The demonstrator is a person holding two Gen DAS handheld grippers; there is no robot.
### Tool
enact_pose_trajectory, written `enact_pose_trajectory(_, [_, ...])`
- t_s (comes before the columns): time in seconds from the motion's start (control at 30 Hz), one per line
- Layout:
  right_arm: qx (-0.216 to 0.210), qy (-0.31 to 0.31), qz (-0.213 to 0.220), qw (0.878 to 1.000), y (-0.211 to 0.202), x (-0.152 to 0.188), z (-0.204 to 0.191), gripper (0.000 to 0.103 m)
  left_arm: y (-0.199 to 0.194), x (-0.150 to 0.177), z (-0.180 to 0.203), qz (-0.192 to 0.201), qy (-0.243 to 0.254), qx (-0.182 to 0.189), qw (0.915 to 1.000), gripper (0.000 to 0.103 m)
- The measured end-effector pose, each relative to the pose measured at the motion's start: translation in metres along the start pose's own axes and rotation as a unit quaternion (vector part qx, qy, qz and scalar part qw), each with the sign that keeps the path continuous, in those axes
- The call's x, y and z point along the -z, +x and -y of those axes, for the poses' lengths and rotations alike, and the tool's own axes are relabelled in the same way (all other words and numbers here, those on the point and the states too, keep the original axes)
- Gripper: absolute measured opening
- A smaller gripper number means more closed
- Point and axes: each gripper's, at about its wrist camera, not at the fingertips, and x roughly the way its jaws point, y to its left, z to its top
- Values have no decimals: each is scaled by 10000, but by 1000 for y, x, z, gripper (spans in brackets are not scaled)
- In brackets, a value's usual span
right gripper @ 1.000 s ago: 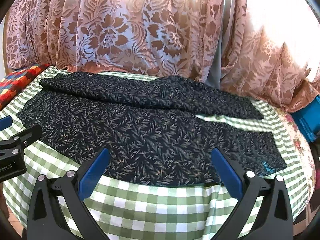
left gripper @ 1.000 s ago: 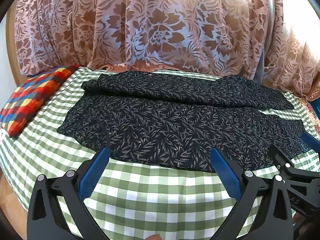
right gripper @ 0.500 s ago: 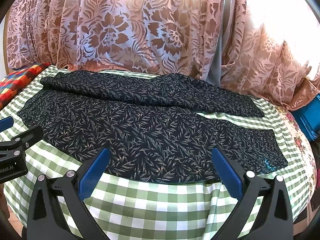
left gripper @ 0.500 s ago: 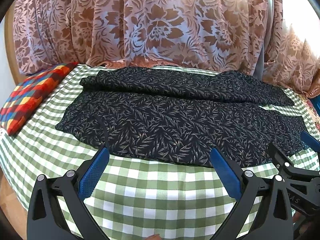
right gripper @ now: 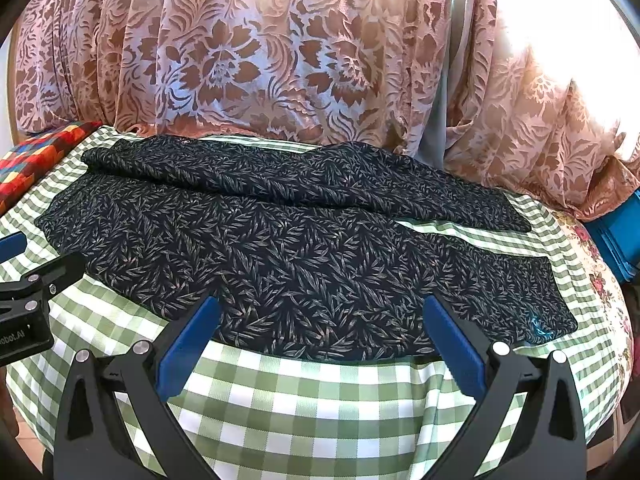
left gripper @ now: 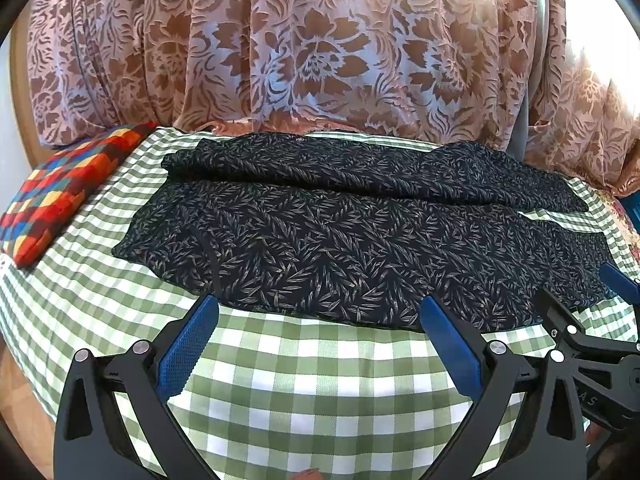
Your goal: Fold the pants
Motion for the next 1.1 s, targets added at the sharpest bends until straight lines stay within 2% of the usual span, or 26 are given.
enact_pose_trajectory(0.37, [5,0,-16,10000,-1,1,-2,101,1,2,-7,-83,-58,71,9999,100])
enact_pose_trajectory(0.5, [-71,45,-95,9999,1,2,0,101,7,4,-18,-207,-199,312,9991,100])
enact_pose_trajectory(0.7, [-688,128,-261,9972,5,7,7,101,23,5,-64,-568,-823,745,9922,100])
enact_pose_trajectory(0.73, [-767,178,-407,9961,5,8,10,101,26,6,-78,-608,-1056,802,9893,100])
enact_pose_trajectory(0.8, [-1291,273,-546,9898,6,10,17,101,30,6,-105,-627,-1508,851,9829,100])
enact_pose_trajectory(0.87, [-1881,537,-818,9773,10,13,31,101,35,6,-131,-688,-1924,997,9738,100])
enact_pose_trajectory(0.93, [-2361,912,-1070,9615,15,19,53,101,43,5,-156,-767,-2346,994,9640,100])
enact_pose_trajectory(1.0, [-2607,1470,-1301,9452,21,27,85,101,53,3,-176,-851,-2719,938,9540,100])
enact_pose_trajectory(1.07, [-2658,1987,-1463,9319,26,33,117,101,66,5,-197,-963,-3212,951,9373,97])
enact_pose_trajectory(1.1, [-2627,2268,-1476,9262,28,37,136,101,72,5,-206,-966,-3438,1004,9286,90])
